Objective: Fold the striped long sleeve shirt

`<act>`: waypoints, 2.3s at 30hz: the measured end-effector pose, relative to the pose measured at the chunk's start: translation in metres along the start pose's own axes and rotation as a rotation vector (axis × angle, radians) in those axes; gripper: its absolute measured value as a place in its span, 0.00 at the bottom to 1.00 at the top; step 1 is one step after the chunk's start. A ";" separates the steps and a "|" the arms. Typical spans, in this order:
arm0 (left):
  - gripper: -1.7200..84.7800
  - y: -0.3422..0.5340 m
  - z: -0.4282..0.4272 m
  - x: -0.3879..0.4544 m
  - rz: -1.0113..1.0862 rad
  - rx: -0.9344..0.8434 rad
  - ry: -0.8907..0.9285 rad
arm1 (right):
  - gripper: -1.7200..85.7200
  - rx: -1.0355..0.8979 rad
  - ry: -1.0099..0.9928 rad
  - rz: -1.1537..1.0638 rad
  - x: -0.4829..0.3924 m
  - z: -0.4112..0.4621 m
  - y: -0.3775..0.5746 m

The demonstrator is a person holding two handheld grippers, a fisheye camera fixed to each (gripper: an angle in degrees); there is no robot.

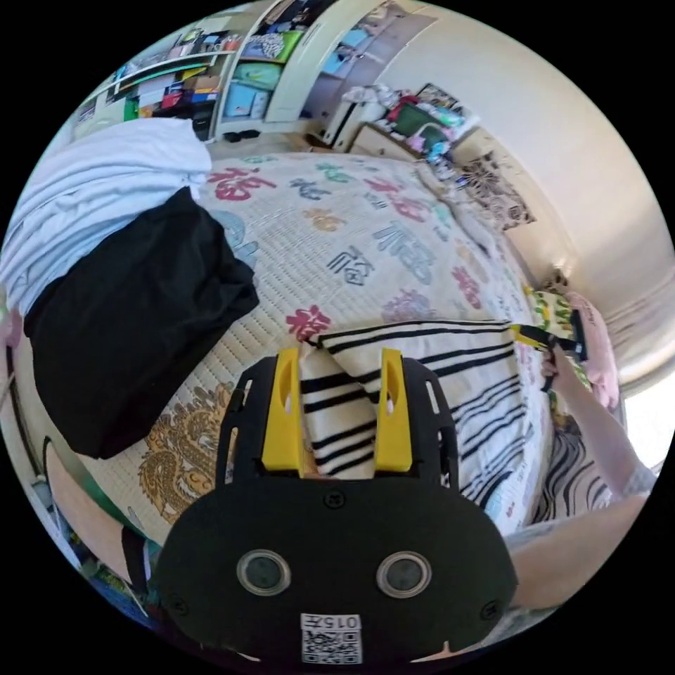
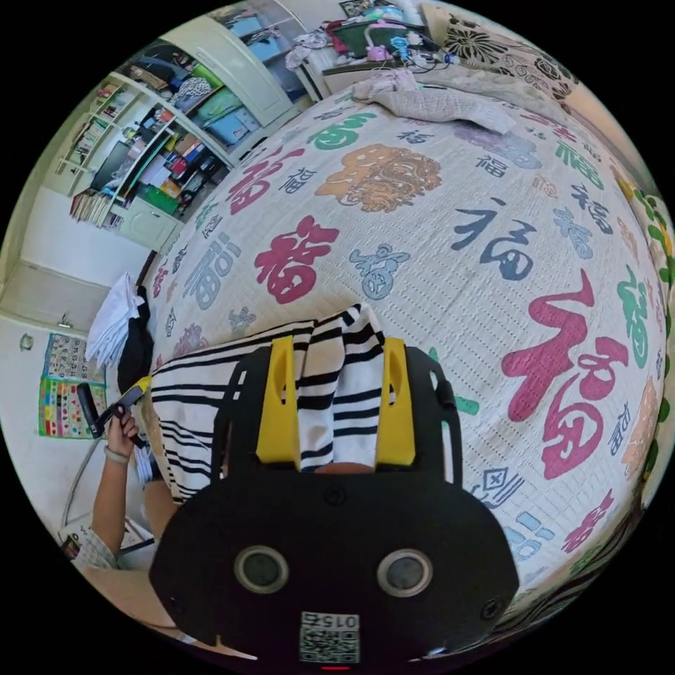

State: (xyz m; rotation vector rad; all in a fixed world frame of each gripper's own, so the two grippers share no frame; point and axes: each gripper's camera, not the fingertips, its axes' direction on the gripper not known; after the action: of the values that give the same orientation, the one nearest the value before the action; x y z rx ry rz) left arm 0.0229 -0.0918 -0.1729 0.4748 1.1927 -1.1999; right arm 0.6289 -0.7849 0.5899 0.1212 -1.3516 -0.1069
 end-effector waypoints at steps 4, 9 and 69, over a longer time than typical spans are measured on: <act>0.13 -0.003 0.031 0.030 0.158 -0.045 -0.200 | 0.09 -0.089 0.161 -0.110 -0.021 0.021 0.000; 0.04 -0.009 0.033 0.047 0.275 -0.049 -0.156 | 0.05 -0.061 0.105 -0.197 -0.025 -0.004 0.002; 0.13 -0.398 0.365 0.303 0.733 -0.107 0.102 | 0.13 -0.075 -0.353 -0.306 0.046 -0.012 -0.122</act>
State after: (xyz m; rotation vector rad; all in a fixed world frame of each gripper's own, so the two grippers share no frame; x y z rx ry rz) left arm -0.1973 -0.6699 -0.1940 0.8107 1.0234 -0.4845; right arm 0.6494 -0.9122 0.6135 0.2544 -1.6711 -0.4531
